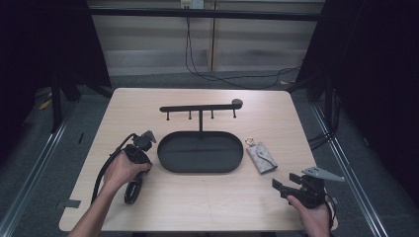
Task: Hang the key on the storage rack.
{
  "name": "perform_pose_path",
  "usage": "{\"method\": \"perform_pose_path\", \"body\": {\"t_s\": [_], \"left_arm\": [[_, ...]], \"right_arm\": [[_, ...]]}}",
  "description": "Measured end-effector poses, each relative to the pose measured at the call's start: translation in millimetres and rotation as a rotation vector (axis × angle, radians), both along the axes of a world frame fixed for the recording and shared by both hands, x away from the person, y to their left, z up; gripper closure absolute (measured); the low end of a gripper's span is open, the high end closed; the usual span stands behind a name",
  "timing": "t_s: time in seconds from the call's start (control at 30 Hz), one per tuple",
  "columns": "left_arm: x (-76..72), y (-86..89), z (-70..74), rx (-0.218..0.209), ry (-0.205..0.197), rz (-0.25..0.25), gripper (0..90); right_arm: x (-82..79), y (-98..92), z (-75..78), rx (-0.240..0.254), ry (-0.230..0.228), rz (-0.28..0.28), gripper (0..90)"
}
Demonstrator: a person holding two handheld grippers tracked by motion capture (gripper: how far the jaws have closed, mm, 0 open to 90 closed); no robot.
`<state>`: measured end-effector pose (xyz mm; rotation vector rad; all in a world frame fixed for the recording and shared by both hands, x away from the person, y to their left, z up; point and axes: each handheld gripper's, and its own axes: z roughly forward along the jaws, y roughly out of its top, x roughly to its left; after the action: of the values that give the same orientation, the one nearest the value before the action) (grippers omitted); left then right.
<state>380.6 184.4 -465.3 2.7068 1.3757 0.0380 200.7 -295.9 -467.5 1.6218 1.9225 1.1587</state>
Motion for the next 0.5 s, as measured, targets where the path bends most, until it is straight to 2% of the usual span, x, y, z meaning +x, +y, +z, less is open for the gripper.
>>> {"method": "perform_pose_path", "body": {"t_s": [0.03,0.1,0.17,0.23,0.3,0.5], "left_arm": [[0.8,1.0,0.4,-0.001,0.004,-0.013,70.5],[0.7,1.6,0.5,-0.016,0.012,-0.006,70.5],[-0.4,2.2,3.1,-0.02,0.0,0.003,70.6],[-1.9,2.8,6.8,-0.043,-0.017,0.006,70.5],[-1.4,4.3,11.2,-0.047,-0.017,-0.012,70.5],[-2.5,7.0,24.1,-0.079,-0.029,-0.011,70.6]], "right_arm": [[-0.2,-0.1,0.1,0.001,0.001,-0.001,24.3],[-0.4,-0.2,0.1,0.0,0.001,-0.003,24.3],[-0.3,-0.2,0.1,0.001,0.002,-0.002,24.3],[-0.2,-0.2,0.0,0.002,0.002,-0.001,24.3],[0.0,-0.4,-0.2,0.003,0.001,-0.005,24.3],[-0.7,-0.2,0.0,0.0,0.002,-0.008,24.3]]}}
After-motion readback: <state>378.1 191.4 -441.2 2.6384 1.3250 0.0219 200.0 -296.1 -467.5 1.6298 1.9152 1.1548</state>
